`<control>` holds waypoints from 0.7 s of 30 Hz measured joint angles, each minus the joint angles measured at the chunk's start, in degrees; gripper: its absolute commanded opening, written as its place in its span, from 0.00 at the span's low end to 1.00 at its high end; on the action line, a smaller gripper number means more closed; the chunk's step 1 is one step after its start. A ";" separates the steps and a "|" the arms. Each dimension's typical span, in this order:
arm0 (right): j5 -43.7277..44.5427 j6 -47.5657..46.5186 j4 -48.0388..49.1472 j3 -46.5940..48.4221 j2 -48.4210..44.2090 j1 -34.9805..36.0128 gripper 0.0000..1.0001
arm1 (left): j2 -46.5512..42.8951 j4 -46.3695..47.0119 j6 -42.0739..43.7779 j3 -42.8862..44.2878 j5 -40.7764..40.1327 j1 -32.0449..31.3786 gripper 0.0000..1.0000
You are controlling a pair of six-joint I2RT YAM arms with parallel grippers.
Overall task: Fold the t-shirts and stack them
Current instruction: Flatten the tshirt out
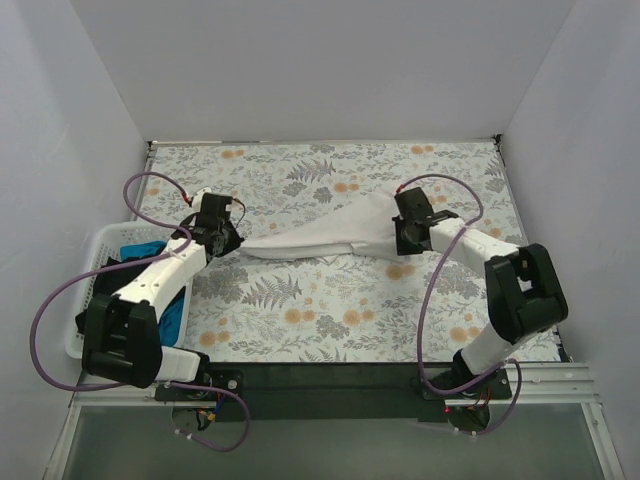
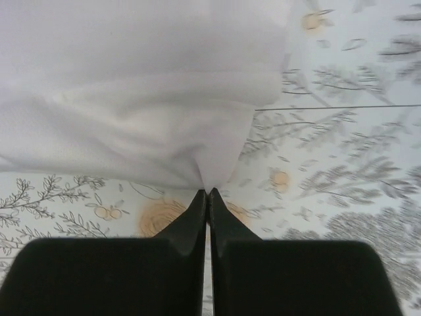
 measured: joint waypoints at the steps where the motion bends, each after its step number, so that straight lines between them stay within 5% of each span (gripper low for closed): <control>1: 0.42 -0.63 -1.53 0.37 -2.05 -1.07 0.01 | 0.04 -0.66 -0.09 0.83 -0.11 0.00 0.00; 10: 1.44 -3.85 -6.95 7.52 -27.47 -9.35 0.01 | -7.30 -4.17 -3.54 1.84 1.07 -0.04 0.64; 16: -2.99 -3.34 -10.34 -4.07 -39.23 -9.18 0.01 | -20.48 -7.02 -8.57 -5.14 7.15 -0.13 0.72; 21: -4.28 -2.95 -13.11 -10.99 -41.88 -9.18 0.01 | -17.44 -6.99 -12.31 -9.35 12.31 -4.44 0.72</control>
